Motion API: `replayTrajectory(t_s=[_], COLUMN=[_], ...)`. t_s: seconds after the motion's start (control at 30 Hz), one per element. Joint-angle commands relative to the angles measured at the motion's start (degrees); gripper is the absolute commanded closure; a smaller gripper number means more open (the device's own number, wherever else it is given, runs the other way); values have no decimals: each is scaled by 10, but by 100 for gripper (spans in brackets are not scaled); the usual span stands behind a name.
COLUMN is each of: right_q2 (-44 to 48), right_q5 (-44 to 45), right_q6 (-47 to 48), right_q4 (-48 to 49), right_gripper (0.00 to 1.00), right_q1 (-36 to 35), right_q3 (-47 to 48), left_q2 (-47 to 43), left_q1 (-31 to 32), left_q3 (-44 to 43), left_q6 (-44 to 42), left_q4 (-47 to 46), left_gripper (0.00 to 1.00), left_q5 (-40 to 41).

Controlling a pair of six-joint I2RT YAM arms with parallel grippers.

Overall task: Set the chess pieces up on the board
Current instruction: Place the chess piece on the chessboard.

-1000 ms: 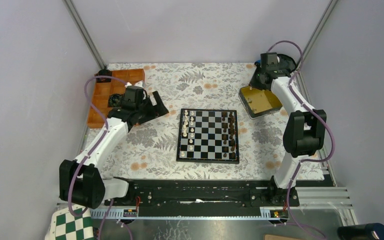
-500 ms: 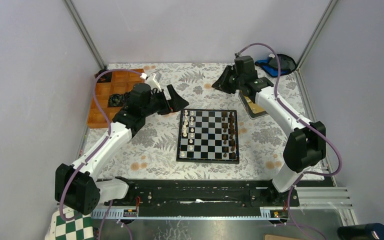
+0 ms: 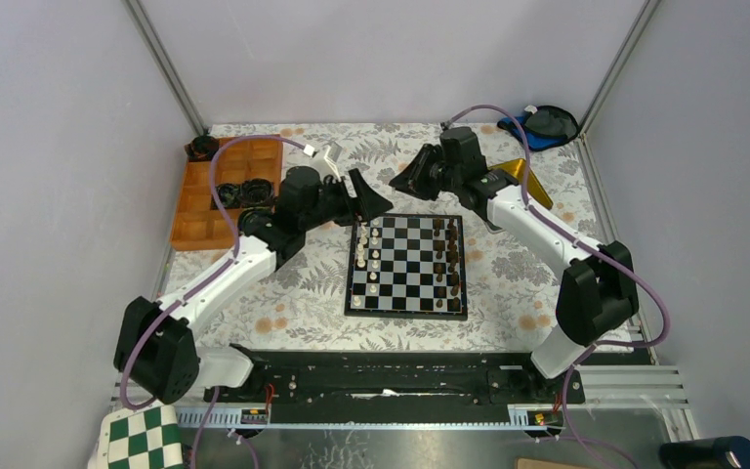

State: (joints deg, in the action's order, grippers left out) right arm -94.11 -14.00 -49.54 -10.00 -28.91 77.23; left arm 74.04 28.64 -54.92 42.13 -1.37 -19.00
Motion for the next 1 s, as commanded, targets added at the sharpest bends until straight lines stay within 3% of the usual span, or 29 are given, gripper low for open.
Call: replayTrajectory(t_s=[0.0, 0.3, 0.97], right_q2=[31, 24, 56], right_q5=[-21, -38, -97], right_q6=[-50, -66, -119], right_q4=[63, 56, 93], right_gripper=[100, 100, 100], right_q1=[-6, -17, -20], right_q3=[4, 20, -55], left_q2=[25, 53, 63], left_q1=[23, 36, 36], left_q3=[-12, -30, -36], left_q6=[10, 15, 23], left_q4=[-57, -64, -69], left_gripper=[25, 32, 49], left_q5=[22, 66, 104])
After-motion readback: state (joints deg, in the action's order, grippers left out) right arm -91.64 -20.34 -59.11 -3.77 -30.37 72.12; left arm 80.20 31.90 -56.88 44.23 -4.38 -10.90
